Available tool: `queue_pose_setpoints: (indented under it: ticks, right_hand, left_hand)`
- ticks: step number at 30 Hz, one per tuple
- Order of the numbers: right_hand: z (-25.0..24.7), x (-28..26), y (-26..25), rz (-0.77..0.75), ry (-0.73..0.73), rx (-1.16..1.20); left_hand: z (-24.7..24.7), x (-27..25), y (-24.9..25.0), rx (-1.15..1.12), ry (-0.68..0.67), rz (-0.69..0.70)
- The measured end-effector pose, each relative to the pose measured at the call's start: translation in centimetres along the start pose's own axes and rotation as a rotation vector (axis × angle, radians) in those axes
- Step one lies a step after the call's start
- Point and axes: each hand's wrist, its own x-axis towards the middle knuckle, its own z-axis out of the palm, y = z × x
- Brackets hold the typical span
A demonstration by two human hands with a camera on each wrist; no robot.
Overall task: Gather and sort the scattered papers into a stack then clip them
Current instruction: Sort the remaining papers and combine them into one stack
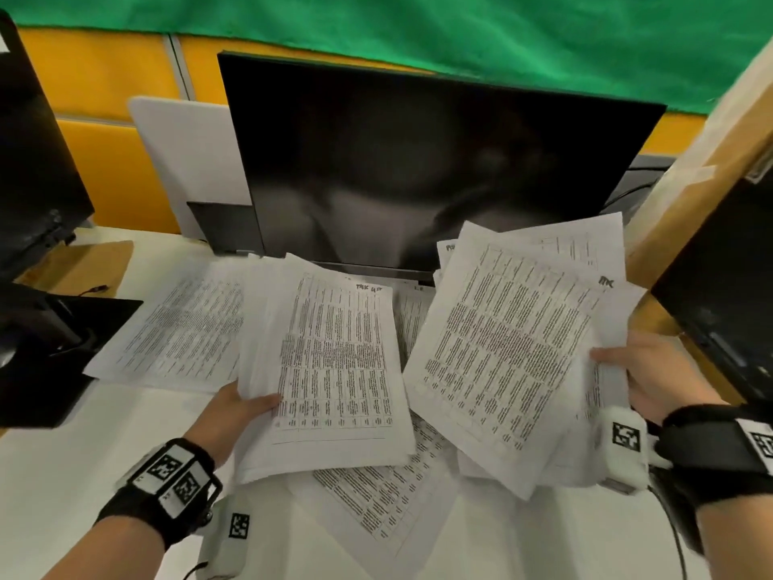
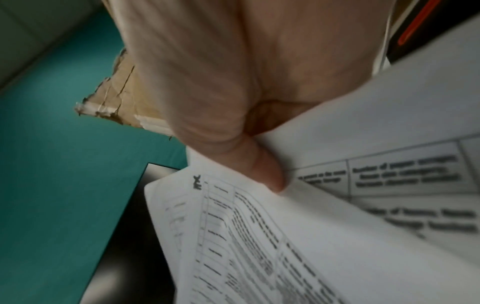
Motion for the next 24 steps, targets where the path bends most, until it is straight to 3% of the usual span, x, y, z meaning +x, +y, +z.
queue_pose_setpoints:
  ticks: [6,13,19,24]
  right_hand:
    - [-0.1,-0.2,-1.5,-0.041,-0.053,0.109]
    - [0.6,-0.1,-3.3,-0.09,-0.047,0.111]
    - [6.3,-0.1,1.9,0.005,-0.221,-0.043]
    - [9.9,0.2,6.4,0.171,-0.251,0.211]
  left_hand:
    - [2.0,-1.0,-0.4,-0.036,0.055,0.043]
    - [0.7,-0.9,-1.5,0.027,0.122,0.022]
    - [2.0,-1.5,-0.5,-0.154,0.014,-0.013]
    - [3.8,-2.1,-0.2,-0.192,-0.078,0.023]
